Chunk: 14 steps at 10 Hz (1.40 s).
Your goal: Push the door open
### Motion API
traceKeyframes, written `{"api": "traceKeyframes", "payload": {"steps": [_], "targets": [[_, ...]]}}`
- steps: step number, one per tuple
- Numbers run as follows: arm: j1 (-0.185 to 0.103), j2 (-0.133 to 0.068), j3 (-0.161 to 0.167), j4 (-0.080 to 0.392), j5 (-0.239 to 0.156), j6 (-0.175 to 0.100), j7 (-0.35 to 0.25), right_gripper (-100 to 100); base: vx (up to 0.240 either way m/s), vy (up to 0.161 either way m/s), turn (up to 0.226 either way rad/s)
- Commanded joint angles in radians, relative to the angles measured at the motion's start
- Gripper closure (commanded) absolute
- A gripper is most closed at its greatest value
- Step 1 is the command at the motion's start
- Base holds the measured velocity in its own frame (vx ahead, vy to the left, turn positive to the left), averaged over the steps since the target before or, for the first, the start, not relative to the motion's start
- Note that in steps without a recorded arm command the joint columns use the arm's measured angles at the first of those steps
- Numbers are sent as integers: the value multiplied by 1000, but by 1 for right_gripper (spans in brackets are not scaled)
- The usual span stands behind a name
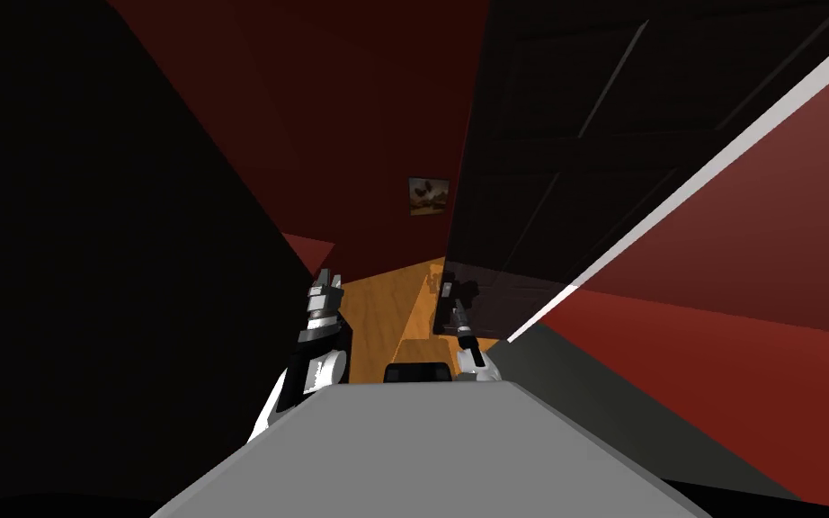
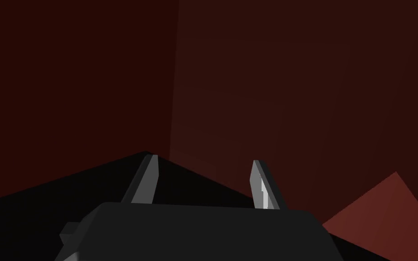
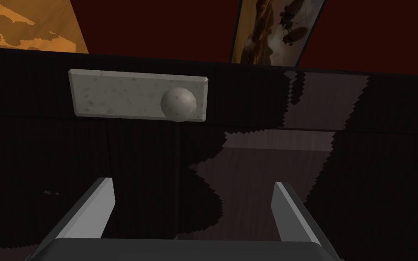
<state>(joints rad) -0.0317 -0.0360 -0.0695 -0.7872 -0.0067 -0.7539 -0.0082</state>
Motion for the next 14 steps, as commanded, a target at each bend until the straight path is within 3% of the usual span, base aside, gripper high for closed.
{"api": "traceKeyframes", "payload": {"steps": [1, 3, 7, 8, 9, 14], "targets": [[-3, -7, -3, 8, -2, -8, 1, -100, 188, -16, 22], [-1, -11, -7, 11, -3, -16, 2, -100, 212, -17, 22], [2, 8, -15, 18, -7, -34, 6, -100, 225, -6, 31], [3, 3, -13, 14, -6, -30, 5, -100, 85, -5, -7], [3, 3, -13, 14, -6, -30, 5, 100, -19, 4, 5], [3, 3, -13, 14, -6, -30, 5, 100, -14, 0, 2]]}}
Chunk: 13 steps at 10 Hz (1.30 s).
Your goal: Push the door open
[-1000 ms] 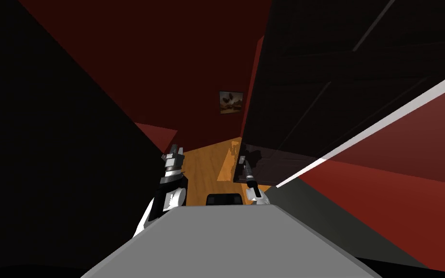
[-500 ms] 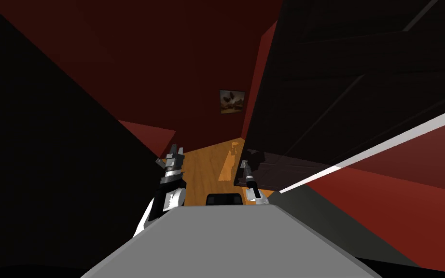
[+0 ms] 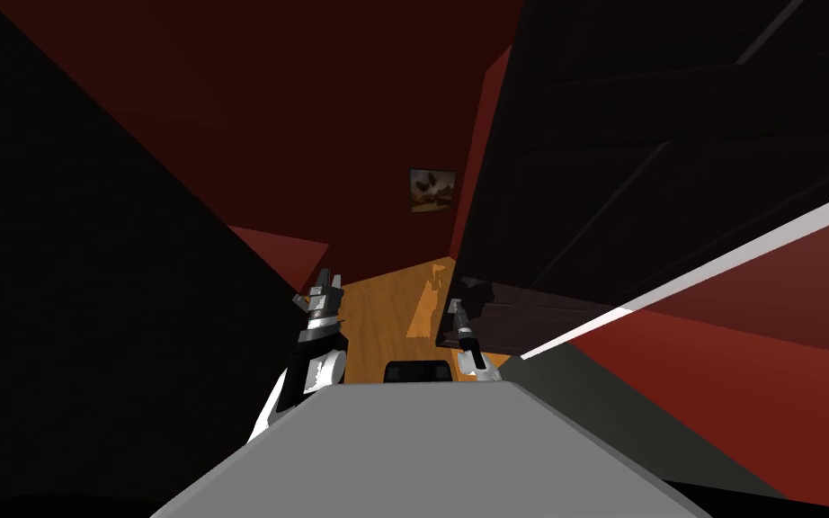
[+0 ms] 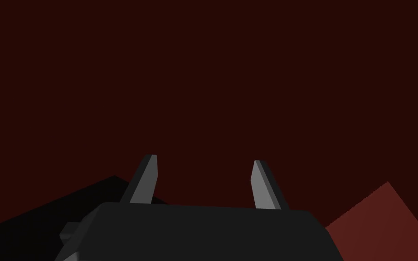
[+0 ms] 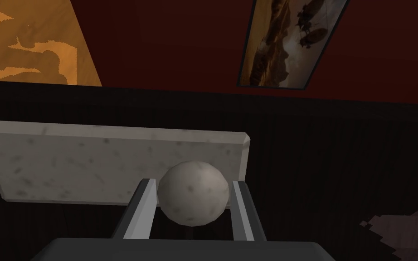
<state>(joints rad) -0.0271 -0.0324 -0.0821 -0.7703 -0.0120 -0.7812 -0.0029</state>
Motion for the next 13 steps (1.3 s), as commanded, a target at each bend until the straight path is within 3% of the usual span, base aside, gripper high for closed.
{"api": "traceKeyframes", "payload": {"steps": [1, 4, 8, 12, 13], "targets": [[-1, -13, -14, 1, -8, 1, 4, 100, 100, 41, -26], [-2, -18, -20, 2, -11, 1, 6, 100, 130, 19, -21], [-6, -45, -70, 6, -37, 5, 20, 100, 206, 38, -55], [-9, -58, -119, 10, -63, 9, 34, 100, 230, 22, -87], [-1, -50, -109, -8, -62, 22, 29, -100, -4, 55, -58]]}}
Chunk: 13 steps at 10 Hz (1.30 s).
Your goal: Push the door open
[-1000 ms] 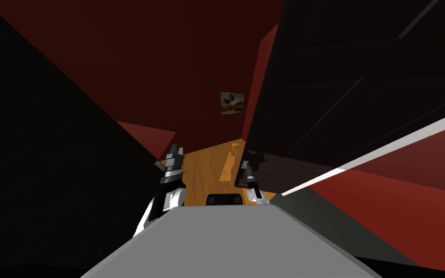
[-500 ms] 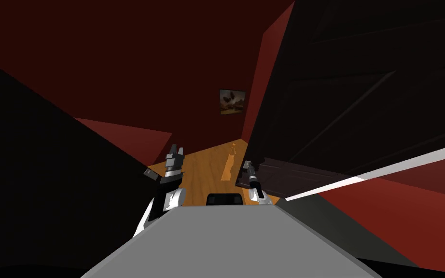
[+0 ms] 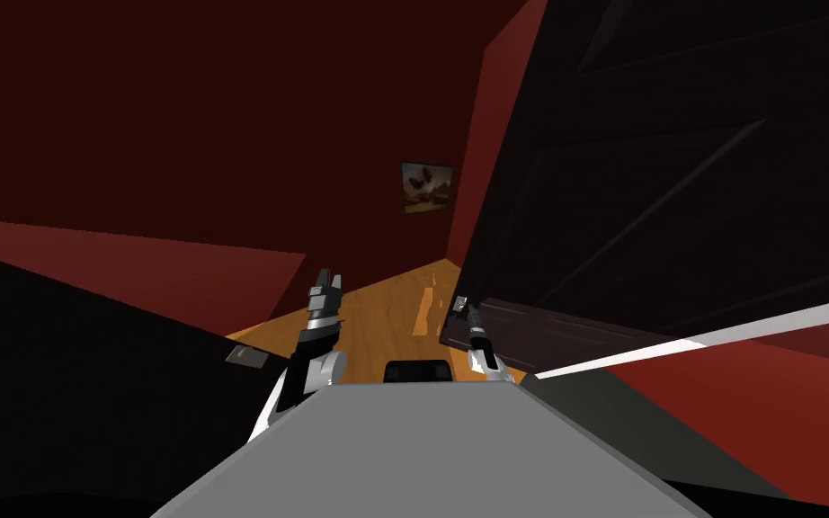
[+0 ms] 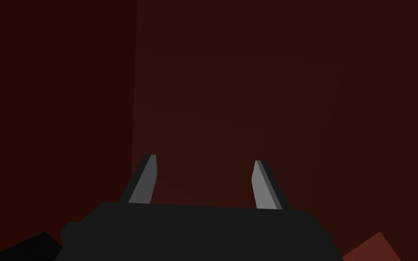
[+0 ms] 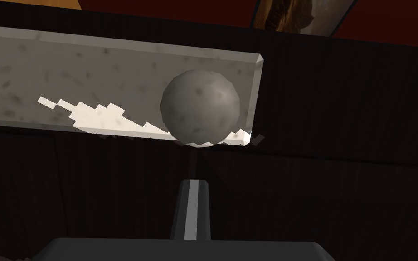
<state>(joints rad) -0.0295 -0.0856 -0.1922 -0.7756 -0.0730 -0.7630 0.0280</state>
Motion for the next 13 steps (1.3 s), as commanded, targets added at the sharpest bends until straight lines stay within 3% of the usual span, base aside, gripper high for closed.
{"api": "traceKeyframes", "payload": {"steps": [1, 6, 7, 13], "targets": [[2, 3, 2, -3, -1, 4, -2, -100, -131, 93, -21], [7, 34, -1, -16, -12, 14, -6, -100, -197, 141, -44], [8, 30, -1, -20, -11, 16, -5, -100, -90, 59, -19], [16, 24, -14, -8, -16, -13, 1, -100, 204, -44, 35]]}}
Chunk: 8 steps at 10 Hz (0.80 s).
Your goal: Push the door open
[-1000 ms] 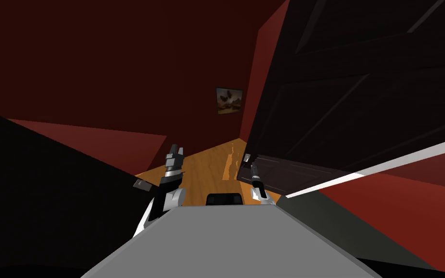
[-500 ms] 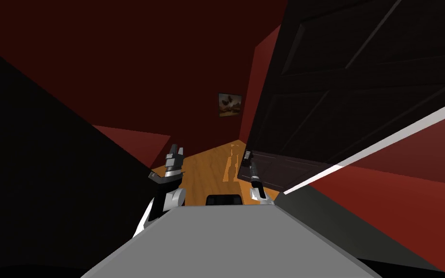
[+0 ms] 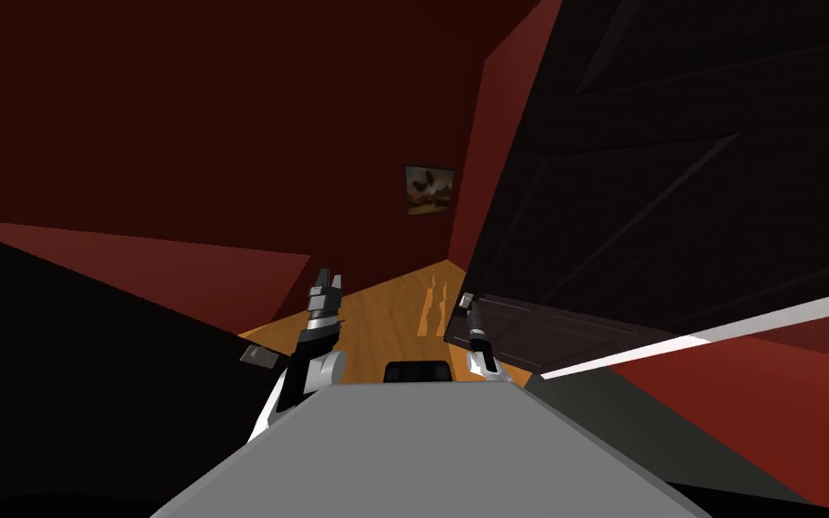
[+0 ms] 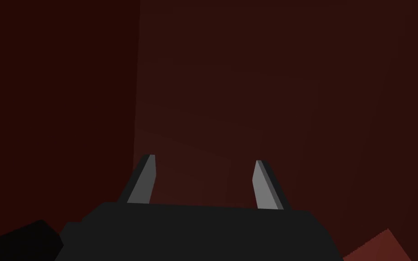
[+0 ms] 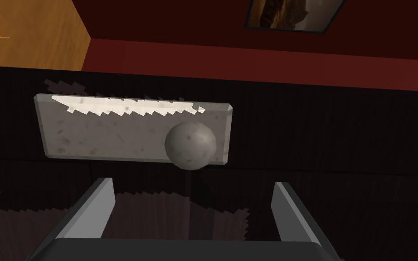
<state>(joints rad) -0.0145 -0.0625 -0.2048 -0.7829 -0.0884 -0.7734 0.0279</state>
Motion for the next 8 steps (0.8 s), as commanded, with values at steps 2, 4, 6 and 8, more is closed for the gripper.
{"api": "traceKeyframes", "payload": {"steps": [2, 4, 6, 8], "targets": [[4, 8, -6, 4, -2, -14, 3, -100, 270, -69, 33], [2, 5, -5, 7, -2, -12, 2, 100, 43, -14, 0], [2, 5, -5, 7, -2, -12, 2, 100, -35, 12, 4], [2, 5, -5, 7, -2, -12, 2, 100, -15, 5, -2]]}}
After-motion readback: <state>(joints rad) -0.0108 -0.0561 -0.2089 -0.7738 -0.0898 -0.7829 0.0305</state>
